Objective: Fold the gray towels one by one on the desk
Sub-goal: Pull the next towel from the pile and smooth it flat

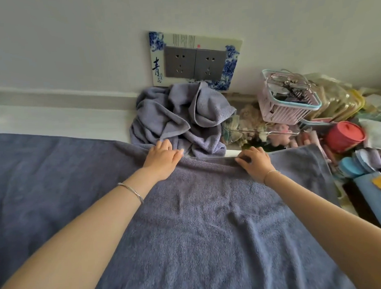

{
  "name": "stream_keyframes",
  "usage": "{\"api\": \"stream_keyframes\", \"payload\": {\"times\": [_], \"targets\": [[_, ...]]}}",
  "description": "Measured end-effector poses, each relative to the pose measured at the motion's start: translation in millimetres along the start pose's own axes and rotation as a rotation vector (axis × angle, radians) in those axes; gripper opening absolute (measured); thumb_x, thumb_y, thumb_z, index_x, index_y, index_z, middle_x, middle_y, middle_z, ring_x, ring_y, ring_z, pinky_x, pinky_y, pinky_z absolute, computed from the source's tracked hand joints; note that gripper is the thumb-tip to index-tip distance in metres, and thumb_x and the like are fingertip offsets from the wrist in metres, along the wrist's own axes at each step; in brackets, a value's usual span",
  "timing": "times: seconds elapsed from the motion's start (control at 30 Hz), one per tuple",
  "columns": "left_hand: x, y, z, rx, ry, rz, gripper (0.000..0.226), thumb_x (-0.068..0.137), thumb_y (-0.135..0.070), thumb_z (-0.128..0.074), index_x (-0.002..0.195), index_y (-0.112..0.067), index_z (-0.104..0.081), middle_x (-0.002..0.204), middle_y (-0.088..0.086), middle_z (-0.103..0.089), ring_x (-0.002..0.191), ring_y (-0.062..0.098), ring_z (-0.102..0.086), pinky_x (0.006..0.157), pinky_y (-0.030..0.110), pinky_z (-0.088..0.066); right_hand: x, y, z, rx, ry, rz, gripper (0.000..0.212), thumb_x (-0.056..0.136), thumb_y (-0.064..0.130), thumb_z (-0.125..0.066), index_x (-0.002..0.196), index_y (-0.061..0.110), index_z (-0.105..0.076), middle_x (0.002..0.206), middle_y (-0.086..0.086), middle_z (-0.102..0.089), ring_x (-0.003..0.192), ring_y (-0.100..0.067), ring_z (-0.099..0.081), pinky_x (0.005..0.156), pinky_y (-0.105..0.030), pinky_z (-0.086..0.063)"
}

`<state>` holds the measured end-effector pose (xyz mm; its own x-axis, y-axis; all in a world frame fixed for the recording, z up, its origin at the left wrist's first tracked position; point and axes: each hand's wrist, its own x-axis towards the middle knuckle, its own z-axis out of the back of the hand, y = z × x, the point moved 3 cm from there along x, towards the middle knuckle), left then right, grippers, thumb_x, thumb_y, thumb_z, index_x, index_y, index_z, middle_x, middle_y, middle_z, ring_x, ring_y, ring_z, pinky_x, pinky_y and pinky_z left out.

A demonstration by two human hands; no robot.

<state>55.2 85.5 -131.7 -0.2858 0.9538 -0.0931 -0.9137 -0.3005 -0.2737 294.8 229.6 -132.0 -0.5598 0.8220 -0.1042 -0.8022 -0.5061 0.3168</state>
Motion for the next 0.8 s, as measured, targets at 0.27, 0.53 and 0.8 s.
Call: {"api": "stream_keyframes", "payload": {"times": [0.27, 0.53, 0.8], "targets": [[12, -9, 23, -0.103, -0.15, -0.135, 0.023, 0.102, -0.03, -0.03, 0.086, -0.018, -0.043, 0.089, -0.002, -0.049, 0.099, 0.025, -0.047, 0.091, 0.036, -0.028, -13, -9, 24, 0.132, -0.409, 0.108, 0.01, 0.094, 0.019, -0.053, 0.088, 0.011, -0.056, 0.084, 0.001, -0.055, 0.085, -0.024, -0.049, 0.085, -0.031, -0.027], [2, -37, 6, 0.082, -0.483, 0.166, 0.039, 0.081, -0.022, -0.067, 0.118, -0.018, -0.056, 0.114, 0.011, -0.056, 0.1, 0.032, -0.054, 0.088, 0.042, -0.039, -20, 14, 2, 0.114, -0.429, -0.021, 0.029, 0.091, 0.021, -0.05, 0.118, 0.011, -0.056, 0.125, -0.009, -0.054, 0.119, -0.031, -0.044, 0.107, -0.043, -0.029], [-63, -76, -92, 0.05, -0.154, 0.014, 0.056, 0.092, -0.051, -0.027, 0.143, -0.029, -0.039, 0.149, 0.002, -0.039, 0.137, 0.029, -0.037, 0.109, 0.05, -0.013, -103, 17, -69, -0.034, -0.061, 0.206, 0.067, 0.089, 0.065, 0.003, 0.147, 0.039, -0.018, 0.155, 0.015, -0.003, 0.145, -0.009, 0.002, 0.118, -0.031, 0.008]]}}
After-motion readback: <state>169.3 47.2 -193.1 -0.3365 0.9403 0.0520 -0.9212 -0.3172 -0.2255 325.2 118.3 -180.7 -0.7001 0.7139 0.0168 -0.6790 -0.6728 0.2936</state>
